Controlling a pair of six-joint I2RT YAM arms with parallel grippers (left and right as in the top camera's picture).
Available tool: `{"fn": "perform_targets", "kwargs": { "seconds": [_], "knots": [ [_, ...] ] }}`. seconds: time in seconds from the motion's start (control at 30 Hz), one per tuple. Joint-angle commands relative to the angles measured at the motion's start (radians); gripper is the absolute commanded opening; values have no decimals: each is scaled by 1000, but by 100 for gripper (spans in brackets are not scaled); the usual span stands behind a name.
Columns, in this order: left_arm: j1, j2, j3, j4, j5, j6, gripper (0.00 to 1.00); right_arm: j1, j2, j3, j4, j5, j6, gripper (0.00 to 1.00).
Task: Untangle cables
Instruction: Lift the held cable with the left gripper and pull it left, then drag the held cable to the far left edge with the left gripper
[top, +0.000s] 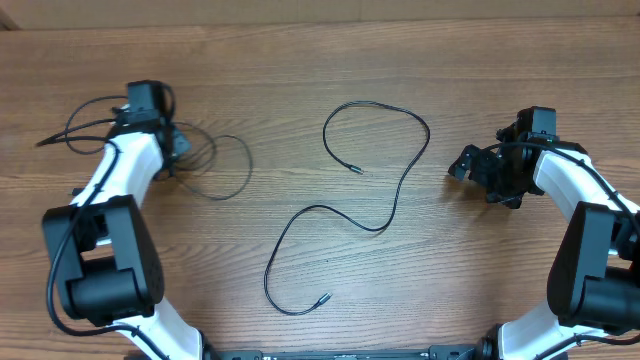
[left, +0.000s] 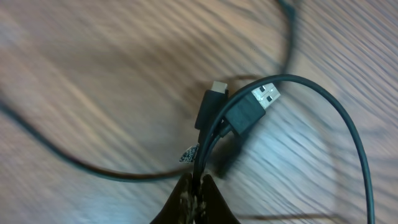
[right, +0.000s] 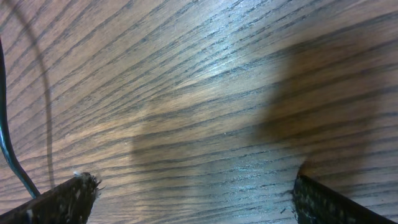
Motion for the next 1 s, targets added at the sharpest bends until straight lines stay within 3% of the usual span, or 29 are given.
{"fn": "perform_targets", "kwargs": {
  "seconds": [0.0,0.13,0.4,0.6,0.97],
  "knots": [
    [74,-58,10,-19,-22,-51,4,-2,-22,-6,5,10,0,100],
    [163,-59,10,-74,-22,-120,4,-2,-22,-6,5,10,0,100],
    [339,-59,9,-189,32,-389,4,-2,-22,-6,5,10,0,100],
    [424,-59,9,-183,218,-386,4,-2,-22,-6,5,10,0,100],
    [437,-59,9,-126,317,-385,4,-2,-22,-6,5,10,0,100]
  ]
}}
